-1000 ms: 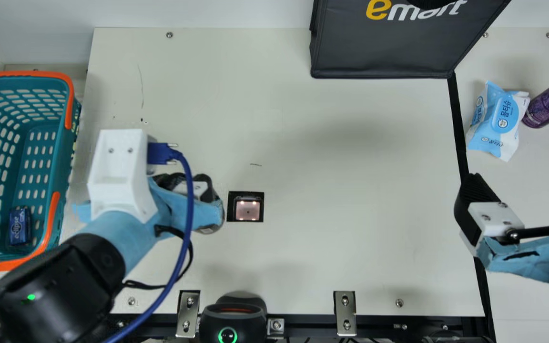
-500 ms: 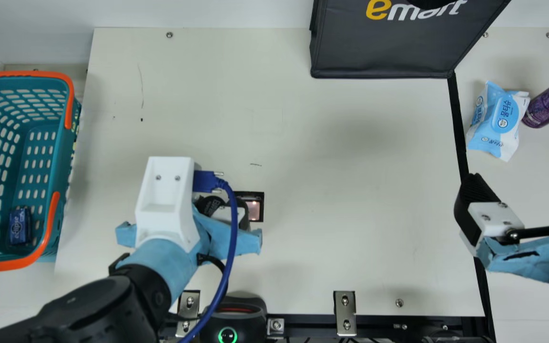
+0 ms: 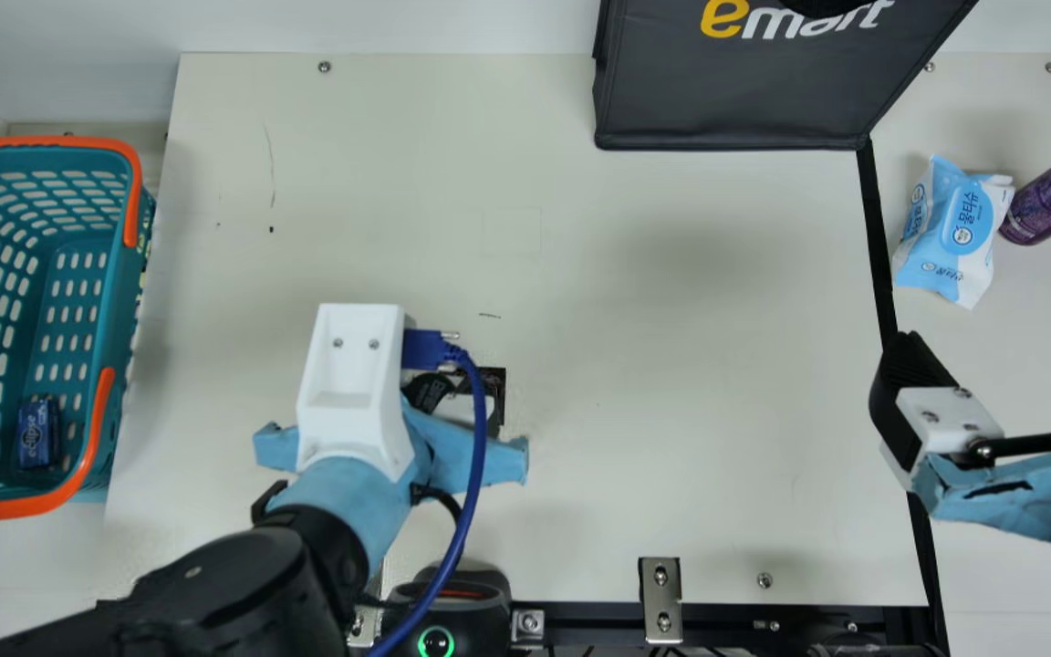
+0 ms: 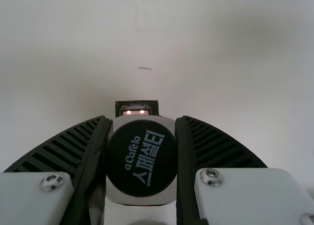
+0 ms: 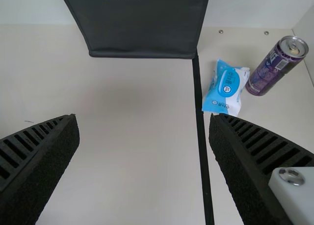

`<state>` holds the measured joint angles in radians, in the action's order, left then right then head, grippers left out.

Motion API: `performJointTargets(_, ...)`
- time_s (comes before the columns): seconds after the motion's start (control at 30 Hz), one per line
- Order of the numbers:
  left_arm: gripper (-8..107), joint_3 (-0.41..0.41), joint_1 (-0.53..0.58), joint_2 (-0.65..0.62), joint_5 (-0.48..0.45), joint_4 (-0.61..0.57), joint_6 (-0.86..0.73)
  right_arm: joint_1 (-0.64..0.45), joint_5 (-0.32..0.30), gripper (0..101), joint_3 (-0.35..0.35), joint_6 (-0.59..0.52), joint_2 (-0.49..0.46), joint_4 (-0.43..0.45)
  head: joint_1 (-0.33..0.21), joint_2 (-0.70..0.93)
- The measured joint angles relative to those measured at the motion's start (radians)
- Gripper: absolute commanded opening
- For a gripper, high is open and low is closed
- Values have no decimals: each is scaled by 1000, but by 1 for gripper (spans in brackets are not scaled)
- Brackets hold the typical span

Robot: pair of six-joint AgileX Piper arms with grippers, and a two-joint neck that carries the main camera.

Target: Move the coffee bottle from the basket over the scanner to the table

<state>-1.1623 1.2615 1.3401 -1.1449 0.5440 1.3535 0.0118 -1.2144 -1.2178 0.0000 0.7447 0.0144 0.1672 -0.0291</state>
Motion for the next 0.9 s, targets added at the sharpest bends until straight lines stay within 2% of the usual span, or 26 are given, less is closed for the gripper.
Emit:
performJointTargets(0.43, -8, -115, -91, 181, 138, 63, -6, 0, 0, 95, 0, 0, 0, 0, 2, 0)
performJointTargets(0.9, -8, -285, -104, 406, 210, 141, 72, 0, 0, 95, 0, 0, 0, 0, 2, 0)
